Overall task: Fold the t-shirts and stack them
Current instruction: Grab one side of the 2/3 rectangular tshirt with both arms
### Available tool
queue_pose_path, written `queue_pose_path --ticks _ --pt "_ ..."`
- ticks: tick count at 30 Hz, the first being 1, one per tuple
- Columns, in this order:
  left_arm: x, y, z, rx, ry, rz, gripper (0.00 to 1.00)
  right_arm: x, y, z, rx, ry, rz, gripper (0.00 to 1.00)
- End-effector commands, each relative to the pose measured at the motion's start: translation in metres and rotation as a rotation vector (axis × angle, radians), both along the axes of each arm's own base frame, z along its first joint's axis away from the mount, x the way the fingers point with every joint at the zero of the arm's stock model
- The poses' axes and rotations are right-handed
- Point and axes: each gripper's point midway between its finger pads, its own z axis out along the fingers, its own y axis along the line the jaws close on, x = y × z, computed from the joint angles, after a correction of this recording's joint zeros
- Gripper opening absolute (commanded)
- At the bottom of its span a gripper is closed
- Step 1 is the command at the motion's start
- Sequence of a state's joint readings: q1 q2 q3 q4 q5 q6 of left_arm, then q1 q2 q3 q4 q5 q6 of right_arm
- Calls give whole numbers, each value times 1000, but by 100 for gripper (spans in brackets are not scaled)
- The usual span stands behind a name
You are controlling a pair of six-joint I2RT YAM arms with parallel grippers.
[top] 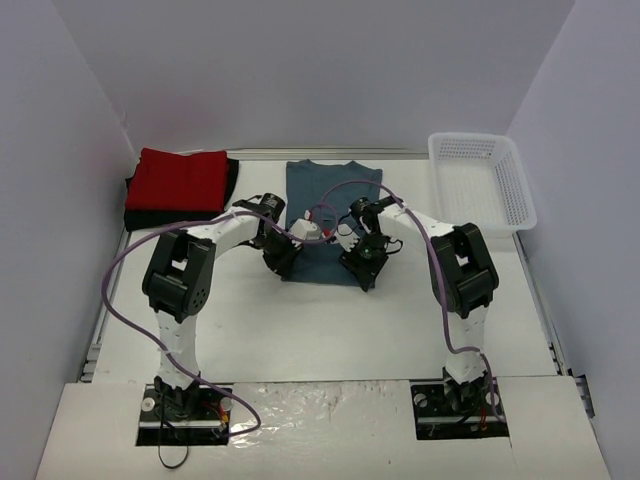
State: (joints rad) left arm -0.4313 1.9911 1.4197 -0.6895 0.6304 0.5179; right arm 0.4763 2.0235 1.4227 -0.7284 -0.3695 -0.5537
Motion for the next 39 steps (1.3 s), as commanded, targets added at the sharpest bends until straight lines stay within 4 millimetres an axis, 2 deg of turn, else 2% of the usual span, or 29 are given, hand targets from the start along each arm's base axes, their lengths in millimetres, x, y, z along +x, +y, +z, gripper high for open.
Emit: queue_pose_path --ticks 1,5,7,8,9,14,20,22,25,28,31,34,35,39 --pt "9 -2 4 -11 27 50 2 -42 7 -17 -17 100 145 43" --pt "15 -2 6 -24 33 68 2 -38 -1 -29 -76 53 116 38" --pt "18 -3 11 -36 33 78 2 -36 -9 -37 -138 25 98 23" --pt "18 -3 12 -38 33 79 2 -37 -11 -39 -146 28 97 7" --pt "18 -3 14 -40 31 80 2 -38 -12 -42 -153 33 94 1" --pt "19 0 26 -37 10 76 2 -40 -12 -35 -152 24 77 0" --pt "9 8 62 -41 -64 52 2 -36 -9 14 -103 -56 60 0" --pt "0 11 72 -46 -63 40 2 -41 -10 27 -94 -54 60 0" --pt "-21 15 89 -65 -56 -2 2 -50 -9 56 -43 -77 63 0" --pt "-46 20 103 -72 -42 -53 2 -62 -10 76 -11 -73 70 0" --pt "-81 26 122 -88 -24 -114 2 -76 -9 109 62 -104 102 0" --pt "-104 27 141 -121 -38 -168 3 -91 -7 136 133 -114 126 0" --pt "-109 26 145 -127 -47 -179 2 -98 -8 142 146 -103 138 0" --pt "-122 27 162 -157 -80 -198 2 -101 -7 164 187 -151 154 0"
